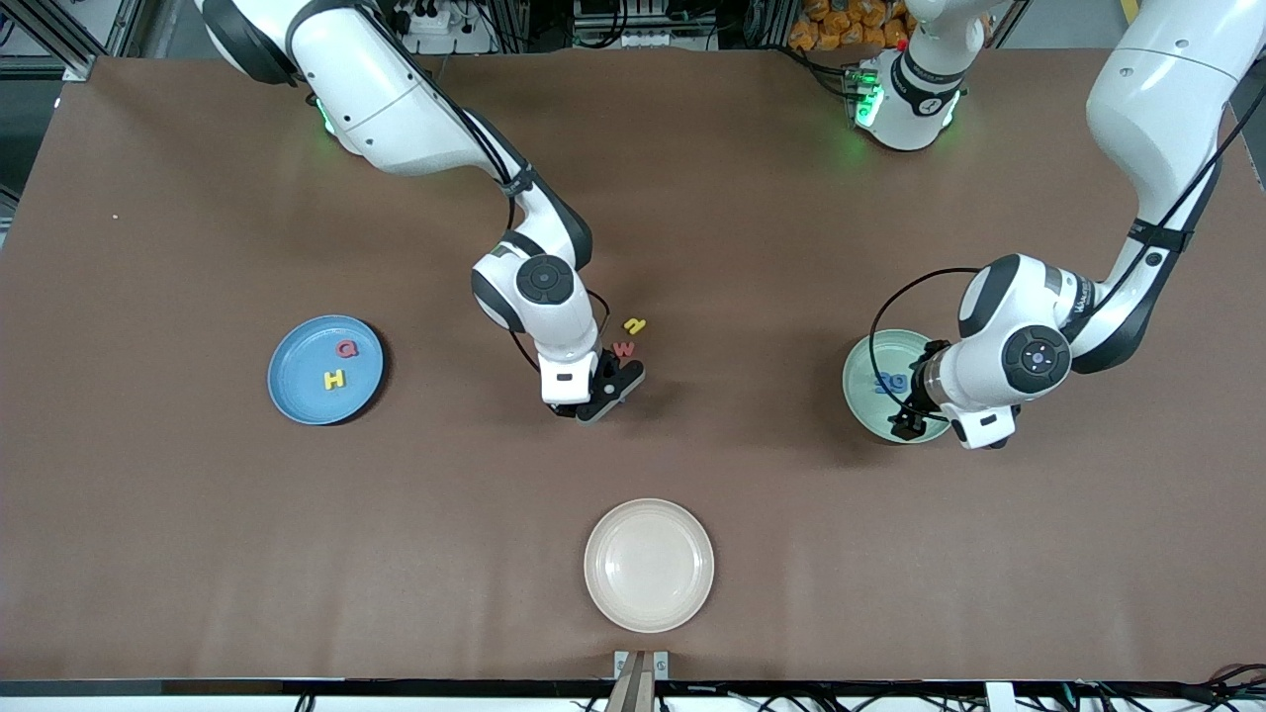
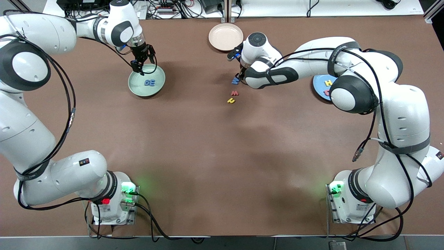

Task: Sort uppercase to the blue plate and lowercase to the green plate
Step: 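Lift the teal R with the right gripper and carry it to the blue plate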

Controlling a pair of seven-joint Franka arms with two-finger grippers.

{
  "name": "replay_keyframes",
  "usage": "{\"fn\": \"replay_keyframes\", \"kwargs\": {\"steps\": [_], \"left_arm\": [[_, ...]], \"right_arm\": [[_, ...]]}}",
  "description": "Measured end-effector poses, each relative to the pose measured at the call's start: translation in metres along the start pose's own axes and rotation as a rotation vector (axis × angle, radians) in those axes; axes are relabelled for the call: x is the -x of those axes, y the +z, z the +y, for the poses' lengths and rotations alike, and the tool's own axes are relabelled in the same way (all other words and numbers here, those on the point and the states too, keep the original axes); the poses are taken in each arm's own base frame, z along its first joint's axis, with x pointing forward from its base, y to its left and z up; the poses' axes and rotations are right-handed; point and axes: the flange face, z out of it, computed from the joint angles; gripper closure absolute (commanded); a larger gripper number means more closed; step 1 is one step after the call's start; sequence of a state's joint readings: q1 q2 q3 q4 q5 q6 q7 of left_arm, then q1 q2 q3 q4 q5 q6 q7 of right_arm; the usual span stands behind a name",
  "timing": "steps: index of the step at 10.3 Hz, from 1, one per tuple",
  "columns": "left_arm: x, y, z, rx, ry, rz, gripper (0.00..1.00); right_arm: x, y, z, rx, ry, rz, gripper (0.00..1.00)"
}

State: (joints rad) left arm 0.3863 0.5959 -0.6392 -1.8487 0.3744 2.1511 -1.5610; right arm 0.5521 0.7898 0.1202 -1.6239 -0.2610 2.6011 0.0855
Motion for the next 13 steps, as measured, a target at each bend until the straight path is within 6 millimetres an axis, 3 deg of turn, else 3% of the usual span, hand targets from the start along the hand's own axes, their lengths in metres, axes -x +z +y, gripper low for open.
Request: {"fn": "replay_keyframes", "kwargs": {"steps": [3, 8, 10, 13], "left_arm": [[0.001, -0.002, 0.001, 0.004, 0.002, 0.0, 0.0], [0.026, -0.011, 0.007, 0.021, 0.042, -0.009, 0.0], [0.039, -0.012, 0.01, 0.023, 0.059, -0.01, 0.0], [0.085, -0.008, 0.016, 0.013, 0.129, -0.004, 0.0]], "right_arm": [[-0.001, 0.0, 0.002, 0.003, 0.002, 0.002, 0.84], [-0.014, -0.014, 0.021, 0.032, 0.001, -0.051, 0.86], [-0.019, -0.038, 0.053, 0.056, -0.043, -0.146, 0.86], [0.004, -0.091, 0.135, 0.064, -0.083, -0.277, 0.87]]}}
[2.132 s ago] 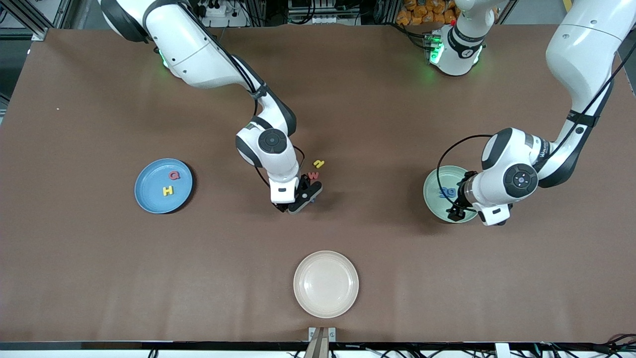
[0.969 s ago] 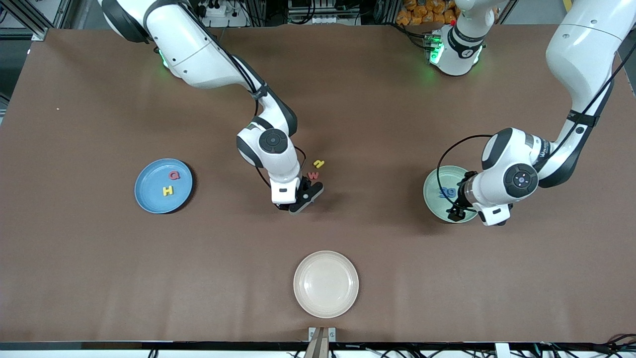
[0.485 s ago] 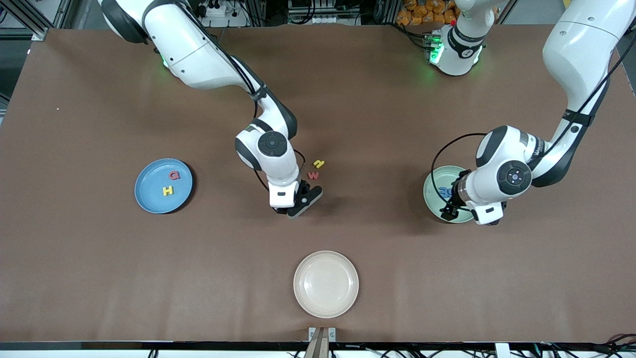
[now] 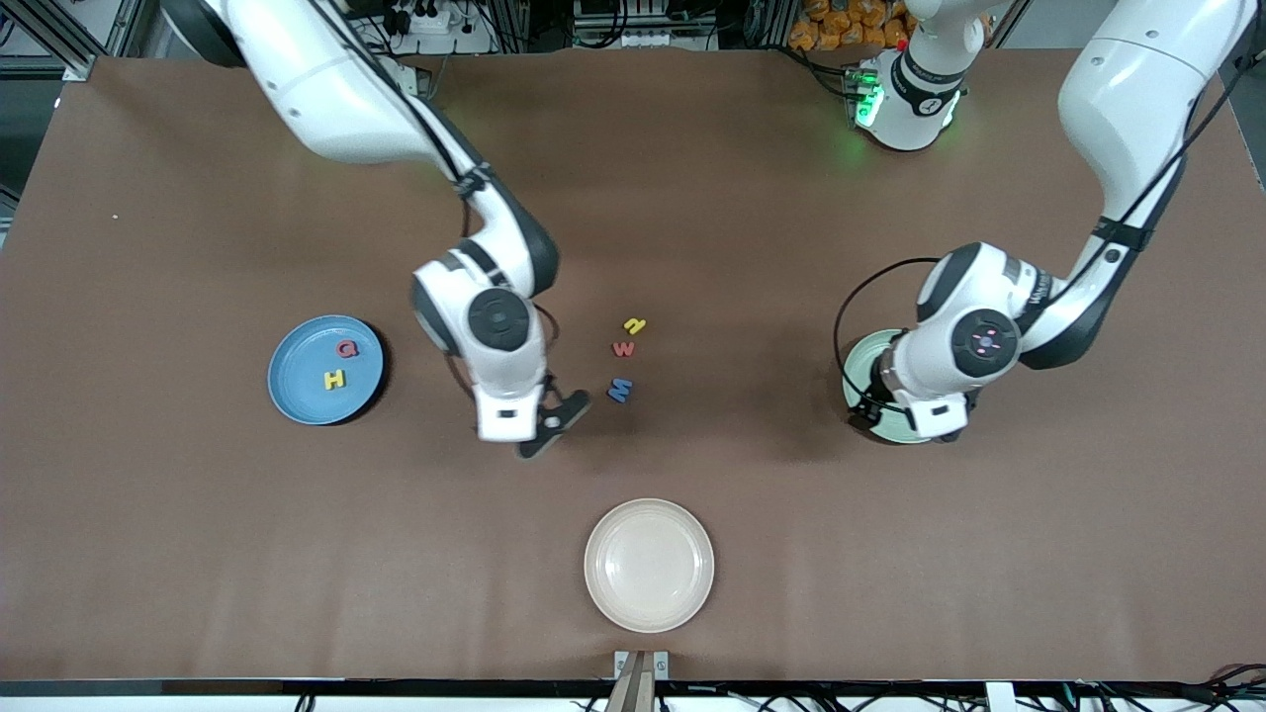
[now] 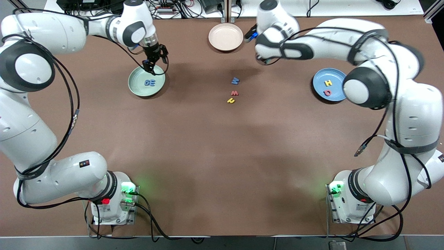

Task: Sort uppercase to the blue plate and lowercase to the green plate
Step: 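Lift the teal R with the right gripper and carry it to the blue plate, then release the R on the blue plate while the left gripper reaches the pink w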

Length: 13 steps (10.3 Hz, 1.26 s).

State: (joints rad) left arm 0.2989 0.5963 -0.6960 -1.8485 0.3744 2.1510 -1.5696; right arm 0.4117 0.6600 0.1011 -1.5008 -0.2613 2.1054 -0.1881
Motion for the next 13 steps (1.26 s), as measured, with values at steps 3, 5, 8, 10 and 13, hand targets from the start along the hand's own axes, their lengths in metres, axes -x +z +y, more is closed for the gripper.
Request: {"fn": "replay_keyframes", "kwargs": {"steps": [3, 5, 8, 10, 13], "left_arm": [[0.089, 0.005, 0.015, -0.011, 0.141, 0.015, 0.0], [0.158, 0.01, 0.019, -0.019, 0.25, 0.027, 0.0], [0.244, 0.002, 0.026, 0.017, 0.396, 0.062, 0.0], [0.284, 0.001, 0.038, 0.042, 0.454, 0.058, 0.0], [0.286, 0.027, 0.061, 0.034, 0.455, 0.084, 0.0]], "right_arm": [[0.084, 0.004, 0.065, -0.003, -0.046, -0.003, 0.87], [0.156, 0.039, 0.087, 0.019, -0.075, 0.039, 0.87], [0.25, 0.085, 0.119, 0.047, -0.118, 0.055, 0.86], [0.277, 0.094, 0.128, 0.05, -0.117, 0.052, 0.81], [0.278, 0.094, 0.128, 0.052, -0.109, 0.064, 0.45]]}}
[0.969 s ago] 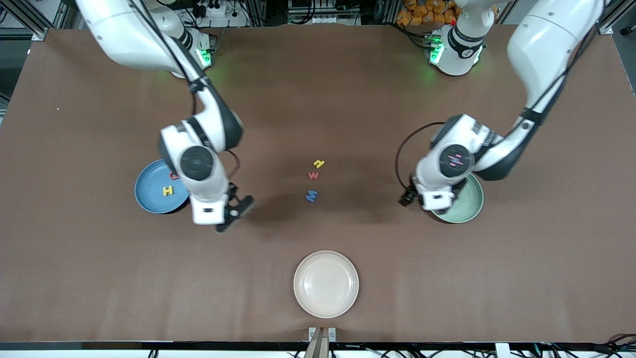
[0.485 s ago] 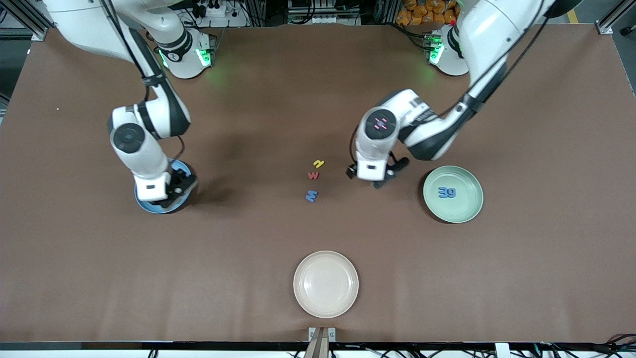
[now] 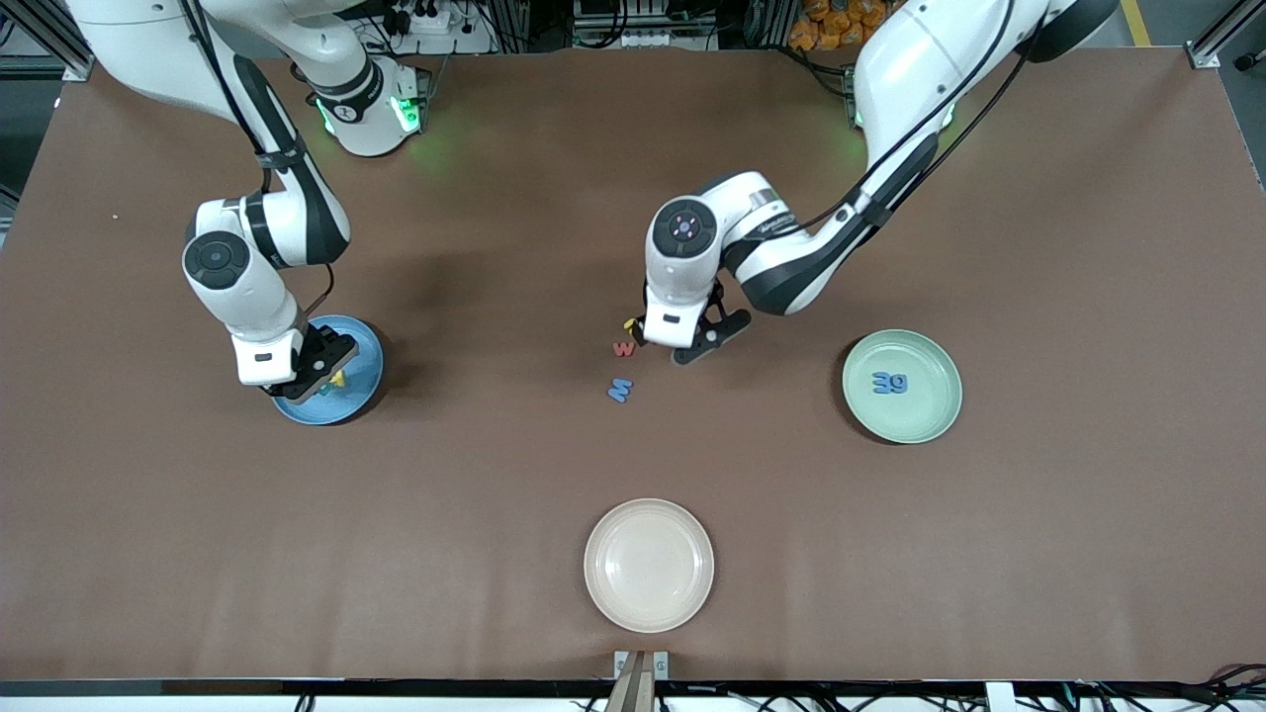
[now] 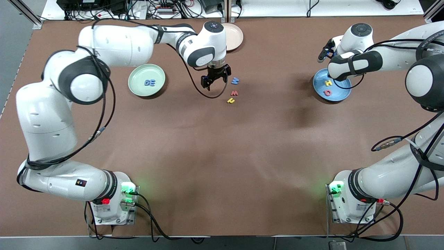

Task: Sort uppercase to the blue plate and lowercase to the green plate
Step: 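Release the R on the blue plate while the left gripper reaches the pink w, then lower the left gripper and grasp the pink w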

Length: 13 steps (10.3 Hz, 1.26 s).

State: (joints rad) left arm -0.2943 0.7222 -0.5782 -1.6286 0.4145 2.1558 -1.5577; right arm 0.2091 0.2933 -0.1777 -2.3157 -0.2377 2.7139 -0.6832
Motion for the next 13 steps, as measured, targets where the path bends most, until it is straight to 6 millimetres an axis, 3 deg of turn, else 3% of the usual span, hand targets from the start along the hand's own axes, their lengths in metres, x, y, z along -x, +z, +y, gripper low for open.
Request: {"fn": "replay_keyframes", "kwargs": {"steps": [2, 5, 7, 10, 13], "left_arm": [[-0.009, 0.01, 0.009, -0.007, 0.13, 0.037, 0.0], [-0.016, 0.003, 0.024, 0.05, 0.329, 0.056, 0.0], [-0.013, 0.012, 0.036, 0.131, 0.406, 0.061, 0.0], [0.018, 0.032, 0.057, 0.156, 0.453, 0.042, 0.0], [0.047, 0.041, 0.064, 0.148, 0.491, 0.032, 0.0]], "right_arm": [[0.0, 0.0, 0.0, -0.007, 0.018, 0.007, 0.47], [0.0, -0.001, 0.001, -0.02, 0.054, 0.02, 0.46], [-0.005, -0.002, -0.002, -0.061, 0.144, 0.056, 0.44], [-0.014, -0.009, -0.002, -0.142, 0.266, 0.082, 0.43], [-0.013, -0.014, 0.006, -0.18, 0.319, 0.086, 0.45]]}}
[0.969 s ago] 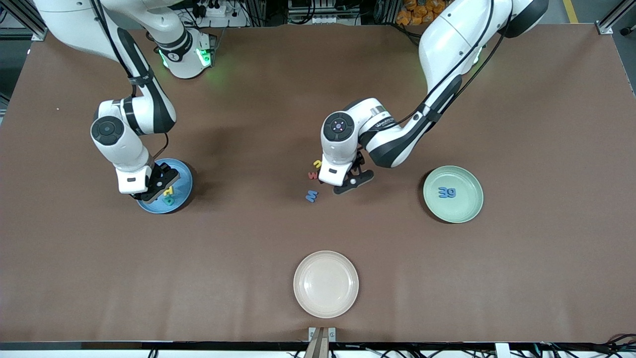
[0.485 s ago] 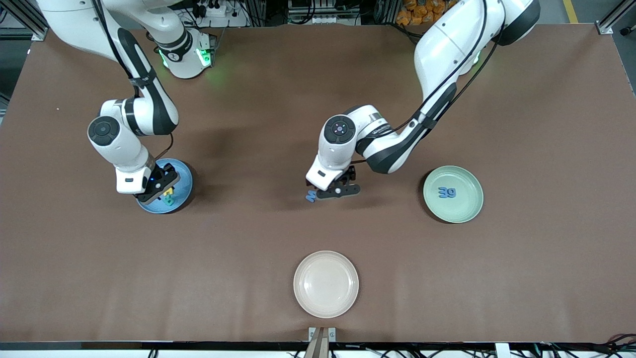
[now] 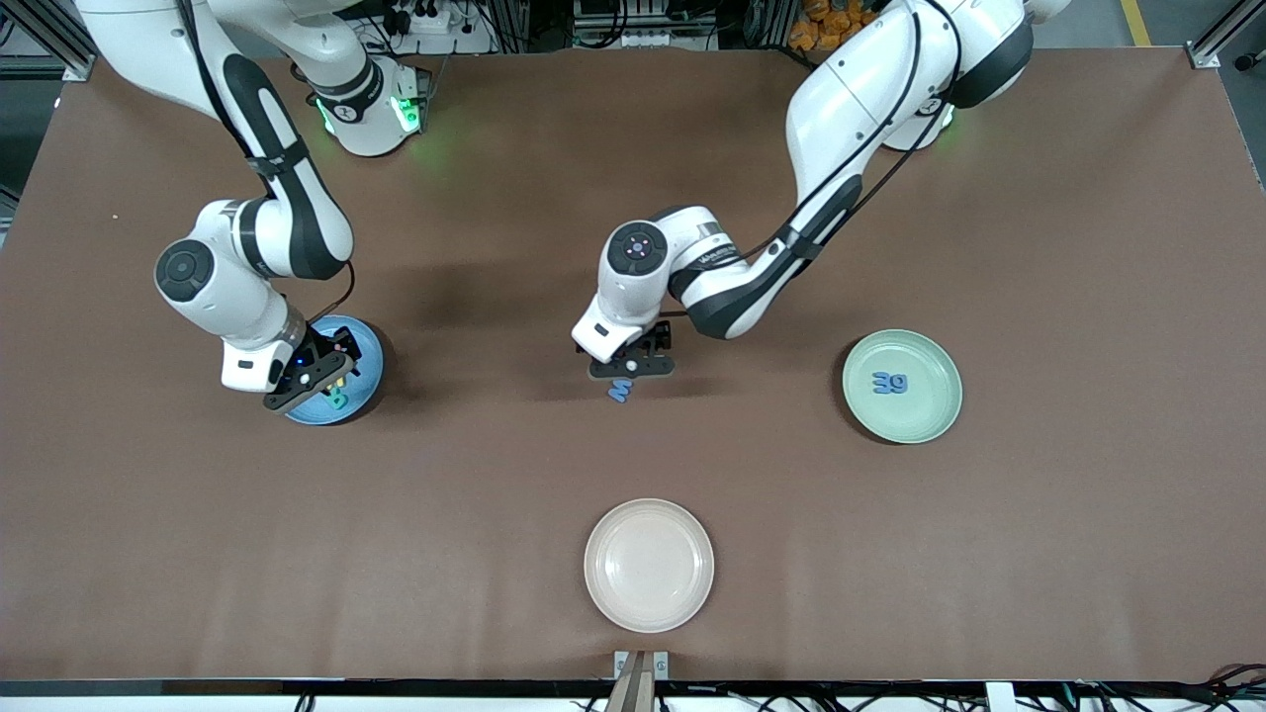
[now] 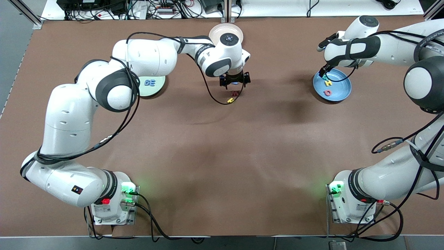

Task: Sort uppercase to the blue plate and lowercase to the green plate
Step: 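Lower the left gripper and grasp the pink w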

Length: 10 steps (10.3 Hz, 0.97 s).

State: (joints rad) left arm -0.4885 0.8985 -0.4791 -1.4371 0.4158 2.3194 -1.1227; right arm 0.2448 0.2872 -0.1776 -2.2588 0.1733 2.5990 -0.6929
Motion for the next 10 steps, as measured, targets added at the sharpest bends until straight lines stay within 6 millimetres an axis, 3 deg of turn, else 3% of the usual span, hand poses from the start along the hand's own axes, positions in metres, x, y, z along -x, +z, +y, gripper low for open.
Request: {"fn": "replay_keyframes", "kwargs": {"steps": [3, 6, 10], "left_arm": [[0.003, 0.009, -0.002, -0.024, 0.005, -0.008, 0.0], [0.01, 0.037, -0.008, -0.081, 0.026, -0.001, 0.0], [0.012, 0.039, -0.006, -0.091, 0.031, 0.0, 0.0]], "right_arm": [[0.001, 0.0, 0.001, -0.011, 0.023, 0.006, 0.46], [0.002, 0.0, 0.001, -0.017, 0.034, 0.009, 0.47], [0.002, 0.0, 0.001, -0.019, 0.036, 0.009, 0.53]]}}
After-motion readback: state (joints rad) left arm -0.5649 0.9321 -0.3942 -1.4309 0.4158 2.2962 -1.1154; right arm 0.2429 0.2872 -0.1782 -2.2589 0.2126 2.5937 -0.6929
